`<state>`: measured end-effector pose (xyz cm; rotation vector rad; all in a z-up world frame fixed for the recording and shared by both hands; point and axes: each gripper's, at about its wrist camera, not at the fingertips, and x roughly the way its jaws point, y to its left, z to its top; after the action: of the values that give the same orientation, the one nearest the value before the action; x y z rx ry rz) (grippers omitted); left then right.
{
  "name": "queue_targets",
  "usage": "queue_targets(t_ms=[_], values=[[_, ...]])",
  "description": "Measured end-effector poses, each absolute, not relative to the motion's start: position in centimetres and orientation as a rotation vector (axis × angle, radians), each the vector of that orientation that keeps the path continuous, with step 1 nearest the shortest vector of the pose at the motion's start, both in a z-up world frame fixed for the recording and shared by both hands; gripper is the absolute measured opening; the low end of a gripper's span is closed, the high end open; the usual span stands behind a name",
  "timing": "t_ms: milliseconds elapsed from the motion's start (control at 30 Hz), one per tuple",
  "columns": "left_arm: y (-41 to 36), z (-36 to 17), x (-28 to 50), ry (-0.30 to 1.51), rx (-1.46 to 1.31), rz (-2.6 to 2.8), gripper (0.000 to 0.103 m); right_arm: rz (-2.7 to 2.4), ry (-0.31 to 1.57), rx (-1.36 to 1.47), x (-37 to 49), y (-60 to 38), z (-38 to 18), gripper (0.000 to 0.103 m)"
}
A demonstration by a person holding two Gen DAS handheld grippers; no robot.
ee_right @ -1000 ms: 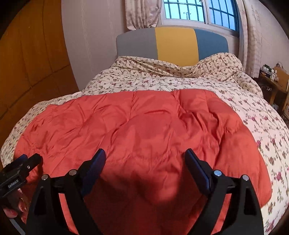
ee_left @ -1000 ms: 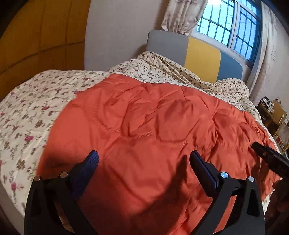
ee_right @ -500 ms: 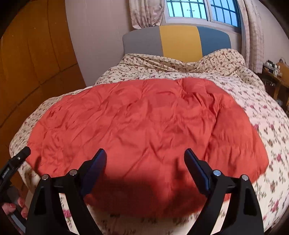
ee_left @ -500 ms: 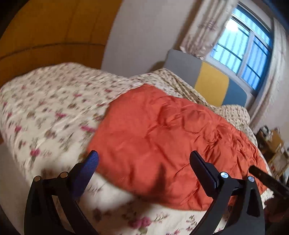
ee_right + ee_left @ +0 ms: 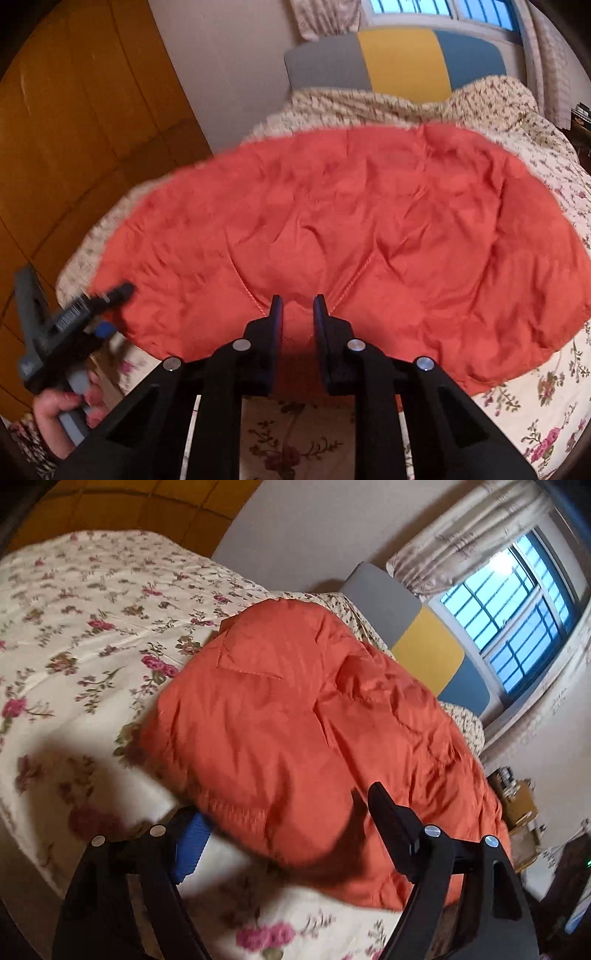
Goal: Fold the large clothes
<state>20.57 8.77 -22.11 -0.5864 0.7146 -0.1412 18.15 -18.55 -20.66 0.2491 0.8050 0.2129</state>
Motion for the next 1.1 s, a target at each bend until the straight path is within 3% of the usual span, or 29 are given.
queue_targets(t_ms=[367, 400, 467, 567, 667, 1100], values=[[9.0, -22.5, 23.0, 0.656, -0.696, -0.129, 0.079, 0.204, 0.873, 0.142, 19.7, -17.3, -23.7, 0.014], [9.1, -22.6, 23.1, 0.653, -0.710, -0.126, 0.075, 0.205, 0.871, 0.141, 19.6, -17.4, -23.8, 0.014], [9.3, -22.8, 23.4, 0.658, -0.757, -0.135, 0.055, 0.203, 0.869, 0.142, 19.5, -17.4, -23.9, 0.014], [9.8, -22.4, 22.9, 0.635, -0.822, -0.124, 0.036, 0.203, 0.864, 0.142, 19.6, -17.8, -24.0, 0.014], [8.8, -20.3, 22.3, 0.590, -0.724, -0.120, 0.026, 0.207, 0.860, 0.145, 19.2, -17.9, -24.3, 0.014], [1.1, -10.6, 19.2, 0.359, -0.412, -0.306, 0.025, 0.219, 0.868, 0.204, 19.1, -19.5, -24.2, 0.014]])
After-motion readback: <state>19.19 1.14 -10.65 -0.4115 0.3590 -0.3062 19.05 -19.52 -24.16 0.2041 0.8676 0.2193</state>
